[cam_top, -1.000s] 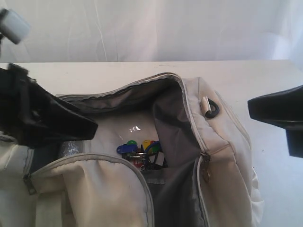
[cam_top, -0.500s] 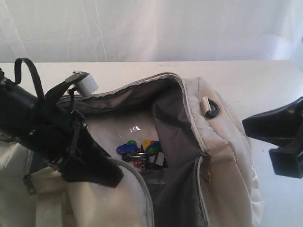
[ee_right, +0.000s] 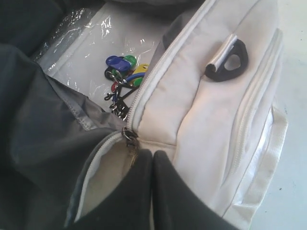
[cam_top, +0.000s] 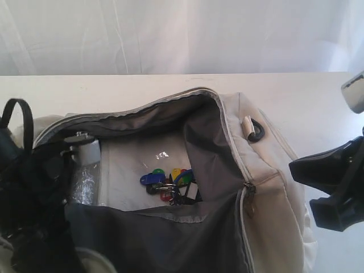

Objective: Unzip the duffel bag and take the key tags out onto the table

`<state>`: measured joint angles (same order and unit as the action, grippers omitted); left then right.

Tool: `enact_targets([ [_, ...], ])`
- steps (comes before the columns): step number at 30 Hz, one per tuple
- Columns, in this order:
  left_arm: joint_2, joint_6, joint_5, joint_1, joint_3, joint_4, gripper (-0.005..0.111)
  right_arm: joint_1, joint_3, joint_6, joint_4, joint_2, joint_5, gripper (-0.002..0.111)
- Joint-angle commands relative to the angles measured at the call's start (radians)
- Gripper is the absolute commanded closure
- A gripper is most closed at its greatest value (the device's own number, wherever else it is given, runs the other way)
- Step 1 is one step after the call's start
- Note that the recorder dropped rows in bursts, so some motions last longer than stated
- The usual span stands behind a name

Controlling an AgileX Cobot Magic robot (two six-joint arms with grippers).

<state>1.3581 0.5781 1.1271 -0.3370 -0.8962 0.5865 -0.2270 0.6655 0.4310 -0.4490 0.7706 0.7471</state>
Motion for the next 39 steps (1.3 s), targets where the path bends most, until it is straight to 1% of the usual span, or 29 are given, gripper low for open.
enact_targets([
  [1, -0.026, -0.071, 0.094, -0.004, 0.079, -0.07, 0.044, 0.006, -0.003, 0.012, -0.004, -0.001, -0.011, 0.108],
  [9, -0.103, -0.089, 0.094, -0.004, 0.174, -0.079, 0.043, 0.006, -0.003, 0.012, -0.008, -0.001, -0.004, 0.108],
  [10, -0.103, -0.089, 0.094, -0.004, 0.174, -0.075, 0.041, 0.006, -0.003, 0.012, -0.008, -0.001, -0.004, 0.108],
  [13, -0.103, -0.085, 0.094, -0.004, 0.174, -0.044, 0.027, 0.006, -0.003, 0.012, -0.008, -0.001, -0.004, 0.108],
  [16, -0.103, -0.111, 0.094, -0.004, 0.126, -0.031, 0.016, 0.006, -0.003, 0.012, -0.008, -0.001, -0.004, 0.108],
  [22, -0.103, -0.111, 0.094, -0.004, -0.007, -0.035, 0.015, 0.006, -0.003, 0.012, -0.008, -0.001, -0.004, 0.108],
  [25, -0.103, -0.111, 0.094, -0.004, -0.058, -0.035, 0.018, 0.006, -0.003, 0.012, -0.008, -0.001, -0.004, 0.108],
  [26, -0.103, -0.111, 0.094, -0.004, -0.066, -0.035, 0.021, 0.006, -0.003, 0.012, -0.008, -0.001, -0.004, 0.108],
  [28, -0.103, -0.111, 0.094, -0.004, -0.071, -0.035, 0.032, 0.006, -0.003, 0.012, -0.008, -0.001, -0.004, 0.108],
  [29, -0.103, -0.111, 0.094, -0.004, -0.071, -0.038, 0.04, 0.006, -0.003, 0.012, -0.008, -0.001, -0.004, 0.108],
  [34, -0.108, -0.111, 0.094, -0.004, -0.071, -0.093, 0.088, 0.006, -0.003, 0.012, -0.008, -0.001, -0.012, 0.108],
  [35, -0.118, -0.111, 0.058, -0.004, -0.071, -0.101, 0.1, 0.006, -0.003, 0.012, -0.008, -0.001, -0.017, 0.108],
  [36, -0.131, -0.107, 0.019, -0.004, -0.071, -0.104, 0.107, 0.006, -0.003, 0.012, -0.008, -0.001, -0.021, 0.108],
  [39, -0.192, -0.111, -0.133, -0.004, -0.071, -0.12, 0.107, 0.006, -0.003, 0.012, -0.002, -0.001, -0.03, 0.108],
])
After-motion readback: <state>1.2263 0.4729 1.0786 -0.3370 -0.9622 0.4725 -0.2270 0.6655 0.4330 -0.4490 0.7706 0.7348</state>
